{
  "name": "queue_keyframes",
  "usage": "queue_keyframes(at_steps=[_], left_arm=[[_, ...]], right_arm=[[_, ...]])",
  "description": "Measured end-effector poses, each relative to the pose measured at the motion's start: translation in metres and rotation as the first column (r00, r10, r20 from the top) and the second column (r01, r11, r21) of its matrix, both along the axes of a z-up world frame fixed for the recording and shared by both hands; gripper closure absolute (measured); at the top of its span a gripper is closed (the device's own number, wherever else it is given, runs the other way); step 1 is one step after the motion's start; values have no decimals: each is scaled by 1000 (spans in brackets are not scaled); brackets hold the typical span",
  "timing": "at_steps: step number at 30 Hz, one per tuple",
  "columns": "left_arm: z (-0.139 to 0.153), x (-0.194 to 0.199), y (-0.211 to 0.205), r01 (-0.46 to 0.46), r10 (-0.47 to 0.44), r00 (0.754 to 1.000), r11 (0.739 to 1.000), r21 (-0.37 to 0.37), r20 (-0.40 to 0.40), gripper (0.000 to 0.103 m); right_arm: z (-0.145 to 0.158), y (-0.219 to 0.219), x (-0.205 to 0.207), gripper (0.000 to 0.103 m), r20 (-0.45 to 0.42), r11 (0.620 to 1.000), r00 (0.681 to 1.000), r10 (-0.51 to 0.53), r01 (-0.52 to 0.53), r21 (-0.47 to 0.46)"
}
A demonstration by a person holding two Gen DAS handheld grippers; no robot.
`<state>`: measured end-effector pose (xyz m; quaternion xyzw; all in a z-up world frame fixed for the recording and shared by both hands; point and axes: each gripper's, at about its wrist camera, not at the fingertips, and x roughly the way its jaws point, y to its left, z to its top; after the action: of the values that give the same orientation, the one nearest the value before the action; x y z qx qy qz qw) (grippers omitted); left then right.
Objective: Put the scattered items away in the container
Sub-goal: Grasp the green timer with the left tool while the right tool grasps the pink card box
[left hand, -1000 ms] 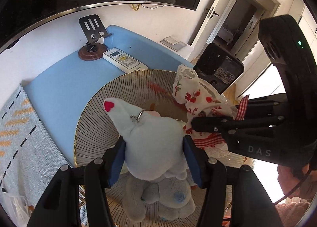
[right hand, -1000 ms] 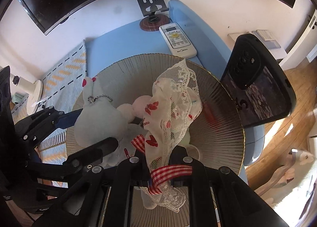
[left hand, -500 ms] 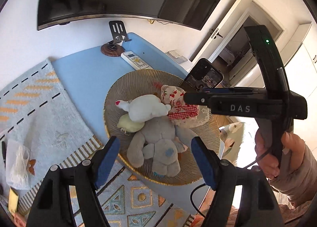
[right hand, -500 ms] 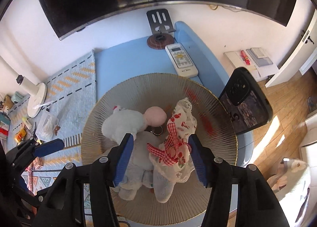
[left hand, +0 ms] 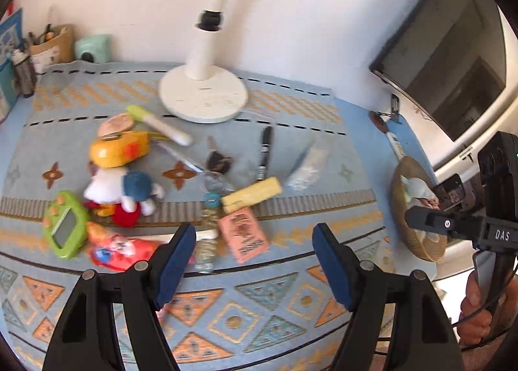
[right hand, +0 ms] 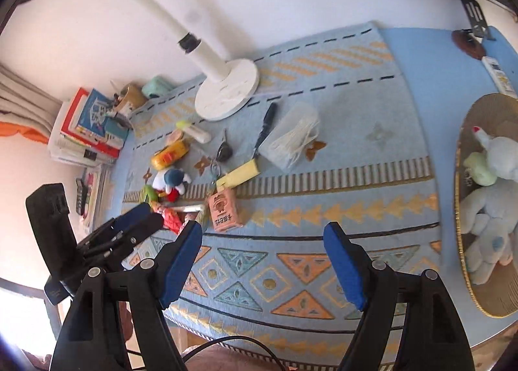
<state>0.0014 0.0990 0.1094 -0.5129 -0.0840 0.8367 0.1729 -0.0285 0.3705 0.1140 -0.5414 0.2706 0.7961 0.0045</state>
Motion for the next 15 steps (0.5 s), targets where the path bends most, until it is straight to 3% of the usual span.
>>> queue_keyframes(at_steps=[3,7,15], left_arm=[[-11,-2,-63,-83,83,996,996,-27,24,31],[-32,-2,-120,-72,78,995,993,-96,55,31],[-78,-26,-151,49,-38,995,991,-127,91,31]], right_arm=[[-16,-35,-15,26,66,999,997,38,-38,-1],[-42,-63,-40,26,187,996,981,51,-62,56],[-67,-100,-67,26,307,971,944,119,-176,163]])
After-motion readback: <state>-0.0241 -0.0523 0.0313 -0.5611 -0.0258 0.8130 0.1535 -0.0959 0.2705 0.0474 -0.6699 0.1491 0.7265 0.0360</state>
